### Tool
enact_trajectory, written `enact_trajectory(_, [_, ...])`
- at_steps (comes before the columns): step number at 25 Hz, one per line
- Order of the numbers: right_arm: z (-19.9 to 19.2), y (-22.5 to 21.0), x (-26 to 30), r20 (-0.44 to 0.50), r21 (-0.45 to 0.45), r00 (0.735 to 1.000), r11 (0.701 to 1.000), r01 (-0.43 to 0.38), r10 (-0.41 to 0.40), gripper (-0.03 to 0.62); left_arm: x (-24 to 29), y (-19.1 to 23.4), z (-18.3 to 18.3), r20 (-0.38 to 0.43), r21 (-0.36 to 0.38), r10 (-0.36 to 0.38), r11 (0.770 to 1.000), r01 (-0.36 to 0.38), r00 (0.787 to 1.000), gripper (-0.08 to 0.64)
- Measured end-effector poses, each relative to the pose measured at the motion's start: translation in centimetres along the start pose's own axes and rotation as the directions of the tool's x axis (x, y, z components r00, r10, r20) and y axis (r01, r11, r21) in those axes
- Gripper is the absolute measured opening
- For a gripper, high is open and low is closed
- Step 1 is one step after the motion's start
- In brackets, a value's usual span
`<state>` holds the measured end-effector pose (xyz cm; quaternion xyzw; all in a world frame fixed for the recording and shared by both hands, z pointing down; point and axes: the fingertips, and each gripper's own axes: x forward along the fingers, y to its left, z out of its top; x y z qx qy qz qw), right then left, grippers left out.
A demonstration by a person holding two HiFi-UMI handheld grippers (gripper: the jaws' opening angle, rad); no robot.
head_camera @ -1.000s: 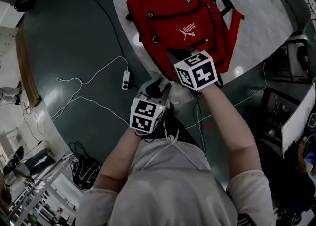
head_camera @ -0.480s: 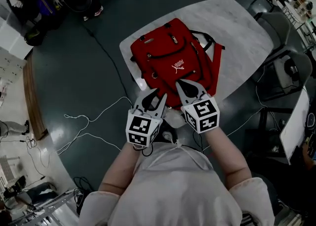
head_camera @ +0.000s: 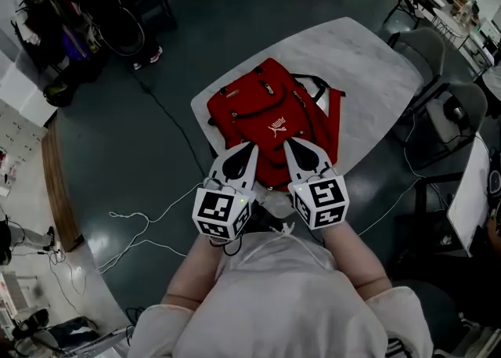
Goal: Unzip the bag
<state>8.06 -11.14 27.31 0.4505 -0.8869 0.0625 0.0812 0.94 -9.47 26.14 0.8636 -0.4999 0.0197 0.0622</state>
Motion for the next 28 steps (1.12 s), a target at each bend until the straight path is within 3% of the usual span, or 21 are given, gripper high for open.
enact_trajectory(12, [-0.8,-0.6,-1.2,0.008,0.008,0.999,0.999,0.031,-0.031,0.023,0.5,-1.9,-0.3,-0.010,0.014,-0.047,0.999,0.048,0.999,0.020])
enact_trajectory(17, [-1.4,-0.1,-1.3,-0.008,-0.021,0.999,0.999,0.033,-0.033,0.023,0.6,-1.7,-0.8,-0.014,-0.009,-0.041,0.999,0.041,0.999,0.020])
enact_trajectory(28, [-1.5,-0.4,-2.3,-0.003,0.018,0.999,0.999,0.049,-0.049,0.023,0.6,-1.7,-0.6,-0.010,0.002,-0.023,1.000,0.023,1.000,0.021])
